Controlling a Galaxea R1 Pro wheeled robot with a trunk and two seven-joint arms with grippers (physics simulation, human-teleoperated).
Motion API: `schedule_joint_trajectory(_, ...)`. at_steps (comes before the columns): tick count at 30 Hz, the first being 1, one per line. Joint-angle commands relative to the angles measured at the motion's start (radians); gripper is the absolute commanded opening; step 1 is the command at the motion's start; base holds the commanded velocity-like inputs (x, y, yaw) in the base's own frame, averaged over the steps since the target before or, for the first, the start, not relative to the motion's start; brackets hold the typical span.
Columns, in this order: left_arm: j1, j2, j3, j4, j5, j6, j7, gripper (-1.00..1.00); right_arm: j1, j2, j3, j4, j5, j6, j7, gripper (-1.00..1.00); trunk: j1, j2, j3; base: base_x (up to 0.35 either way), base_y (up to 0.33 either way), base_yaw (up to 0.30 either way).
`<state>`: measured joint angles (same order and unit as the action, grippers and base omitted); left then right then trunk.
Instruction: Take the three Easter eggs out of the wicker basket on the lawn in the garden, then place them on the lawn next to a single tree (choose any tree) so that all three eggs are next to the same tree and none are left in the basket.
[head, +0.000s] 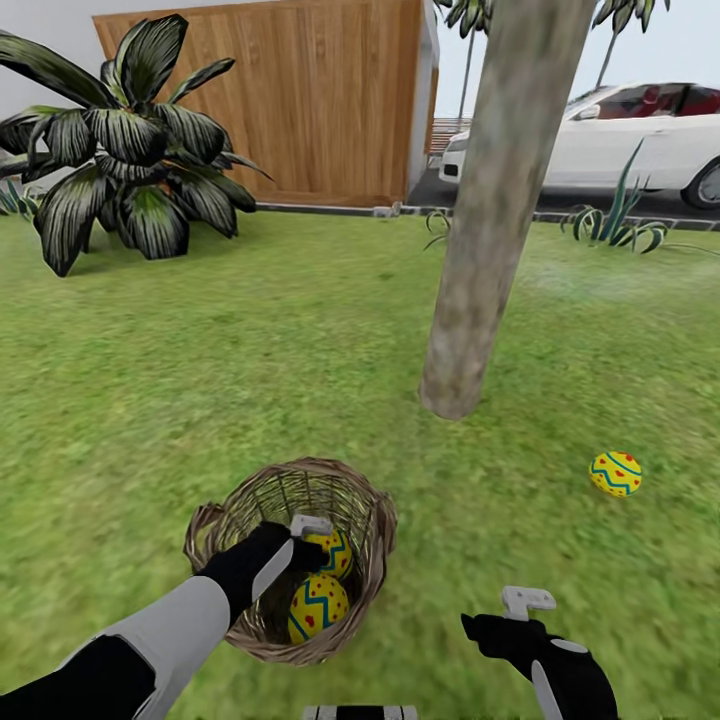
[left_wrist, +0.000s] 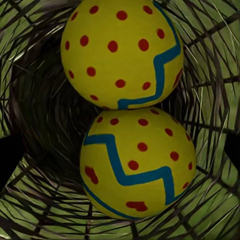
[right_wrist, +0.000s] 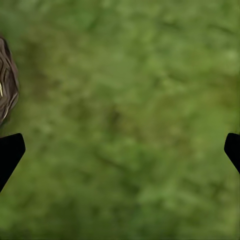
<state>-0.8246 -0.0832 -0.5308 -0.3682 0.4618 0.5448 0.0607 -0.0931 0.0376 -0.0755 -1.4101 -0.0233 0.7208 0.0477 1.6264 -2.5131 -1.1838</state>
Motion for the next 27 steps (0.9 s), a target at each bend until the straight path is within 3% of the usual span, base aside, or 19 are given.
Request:
schedule_joint_trajectory(1,-0.001,0.001,-0.007,-0.002,0.01,0.003,0.005,1.0,0.0,0.001,-0.003,-0.001,-0.002,0.005,0.004,1.0,0.0,-0.001,-0.005,0.0,0.0,0.0)
schedule_joint_trajectory(8,-0.001,0.0,-0.008,-0.002,0.011,0.002,0.001,1.0,0.0,0.002,-0.003,-0.001,-0.001,0.005,0.004,1.0,0.003,-0.002,-0.032,0.0,0.0,0.0)
schedule_joint_trajectory(11,-0.001,0.0,-0.008,-0.002,0.011,0.001,-0.002,1.0,0.0,0.002,-0.002,-0.001,0.0,0.005,0.004,1.0,0.003,-0.002,-0.032,0.0,0.0,0.0)
schedule_joint_trajectory(19,-0.001,0.002,-0.009,-0.002,0.008,0.001,-0.066,1.0,0.0,0.002,-0.002,0.0,0.0,0.005,0.004,1.0,0.006,-0.004,-0.055,0.0,0.0,0.0)
schedule_joint_trajectory(27,-0.001,0.002,-0.009,-0.002,0.007,0.0,-0.078,1.0,0.0,0.002,-0.002,0.0,0.0,0.005,0.004,1.0,0.009,-0.005,-0.078,0.0,0.0,0.0)
